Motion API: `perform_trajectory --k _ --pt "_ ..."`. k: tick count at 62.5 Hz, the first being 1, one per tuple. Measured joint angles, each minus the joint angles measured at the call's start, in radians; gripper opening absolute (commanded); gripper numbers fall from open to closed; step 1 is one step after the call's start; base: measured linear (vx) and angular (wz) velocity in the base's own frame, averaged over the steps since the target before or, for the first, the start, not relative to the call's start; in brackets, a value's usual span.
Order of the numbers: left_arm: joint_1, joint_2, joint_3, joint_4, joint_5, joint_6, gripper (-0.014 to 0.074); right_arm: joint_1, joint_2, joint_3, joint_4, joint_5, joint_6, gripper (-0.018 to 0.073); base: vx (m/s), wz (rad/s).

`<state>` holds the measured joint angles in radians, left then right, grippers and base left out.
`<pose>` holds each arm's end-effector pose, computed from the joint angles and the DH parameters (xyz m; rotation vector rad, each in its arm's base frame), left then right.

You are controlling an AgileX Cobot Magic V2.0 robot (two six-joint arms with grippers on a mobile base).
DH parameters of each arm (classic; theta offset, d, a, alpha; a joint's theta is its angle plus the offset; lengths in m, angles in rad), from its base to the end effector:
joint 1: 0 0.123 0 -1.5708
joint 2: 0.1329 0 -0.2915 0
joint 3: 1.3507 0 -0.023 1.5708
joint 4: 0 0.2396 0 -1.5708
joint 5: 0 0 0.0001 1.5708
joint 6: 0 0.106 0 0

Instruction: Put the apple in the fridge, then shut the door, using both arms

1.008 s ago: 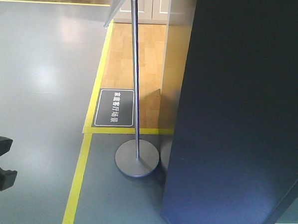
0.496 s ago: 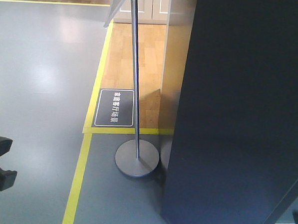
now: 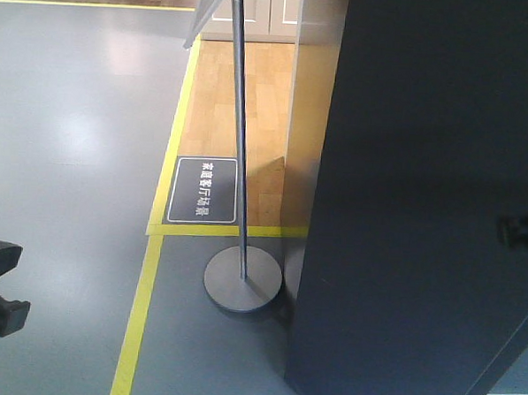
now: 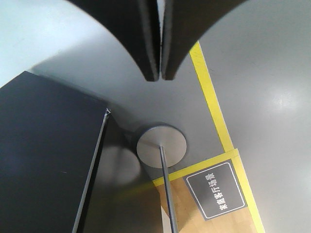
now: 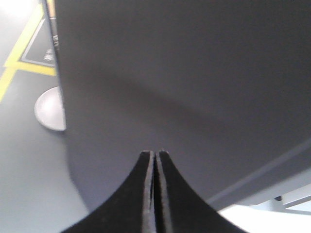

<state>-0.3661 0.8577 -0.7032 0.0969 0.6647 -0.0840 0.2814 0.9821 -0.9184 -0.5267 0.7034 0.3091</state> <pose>0.1513 -0.0512 0.3030 0.3801 2.2705 -0.1237 0.1948 0.0204 0.3559 -0.2320 2.1413 -0.2605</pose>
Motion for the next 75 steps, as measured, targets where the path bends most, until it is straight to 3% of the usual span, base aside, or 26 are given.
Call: perform_trajectory --k 20,35,44,55,75 --pt "0.000 0.000 0.000 0.000 0.001 0.000 -0.0006 -0.018 0.159 -0.195 -0.060 0.014 0.045 -0.0003 0.00 0.00" --pt "0.000 0.000 0.000 0.000 0.001 0.000 -0.0006 -0.173 0.201 -0.263 -0.024 -0.026 0.052 -0.0003 0.00 0.00" --pt "0.000 0.000 0.000 0.001 0.001 0.000 -0.0006 -0.259 0.201 -0.264 0.050 -0.100 0.051 -0.0003 0.00 0.00" --pt "0.000 0.000 0.000 0.001 0.001 0.000 -0.0006 -0.354 0.218 -0.265 0.022 -0.205 0.051 -0.0003 0.00 0.00" --pt "0.000 0.000 0.000 0.001 0.003 0.000 -0.0006 -0.403 0.368 -0.330 0.013 -0.312 0.051 -0.0003 0.00 0.00"
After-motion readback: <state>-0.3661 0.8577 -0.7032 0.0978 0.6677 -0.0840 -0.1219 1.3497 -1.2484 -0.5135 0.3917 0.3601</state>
